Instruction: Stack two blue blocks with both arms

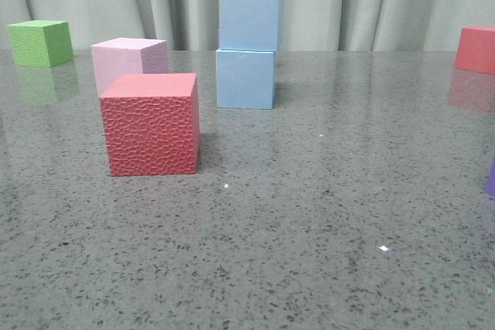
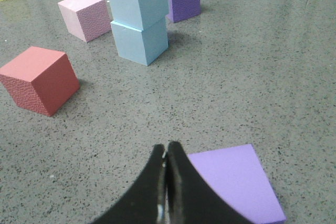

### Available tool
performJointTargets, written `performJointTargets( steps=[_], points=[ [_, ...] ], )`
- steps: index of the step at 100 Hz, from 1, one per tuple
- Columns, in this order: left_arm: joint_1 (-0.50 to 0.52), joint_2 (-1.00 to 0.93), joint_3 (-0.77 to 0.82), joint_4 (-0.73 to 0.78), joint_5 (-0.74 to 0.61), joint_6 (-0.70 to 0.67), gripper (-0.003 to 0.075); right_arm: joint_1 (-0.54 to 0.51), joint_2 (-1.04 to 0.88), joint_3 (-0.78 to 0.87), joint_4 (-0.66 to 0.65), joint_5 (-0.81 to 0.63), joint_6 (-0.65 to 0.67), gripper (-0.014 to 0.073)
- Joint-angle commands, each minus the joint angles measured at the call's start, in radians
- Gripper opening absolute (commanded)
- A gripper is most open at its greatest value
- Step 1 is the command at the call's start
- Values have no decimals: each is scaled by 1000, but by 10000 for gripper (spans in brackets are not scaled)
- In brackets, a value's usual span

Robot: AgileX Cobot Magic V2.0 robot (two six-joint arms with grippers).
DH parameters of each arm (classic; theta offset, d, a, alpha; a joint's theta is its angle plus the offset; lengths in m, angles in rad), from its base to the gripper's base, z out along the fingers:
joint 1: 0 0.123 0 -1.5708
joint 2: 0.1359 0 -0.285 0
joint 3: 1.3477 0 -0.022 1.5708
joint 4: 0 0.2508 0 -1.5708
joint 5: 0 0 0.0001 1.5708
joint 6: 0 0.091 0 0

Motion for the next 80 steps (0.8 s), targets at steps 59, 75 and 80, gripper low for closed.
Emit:
performJointTargets(
  steps=[59,75,80],
  points=[
    [-7,-99,56,12,-76,-8,-19,2,2,-23,-30,-86,-1,-66],
    [-3,-101,54,66,-63,-8,-19,2,2,-23,-30,-86,-1,-66],
    [5,-101,54,75,-65,-8,-19,2,2,-23,-30,-86,-1,-66]
  ],
)
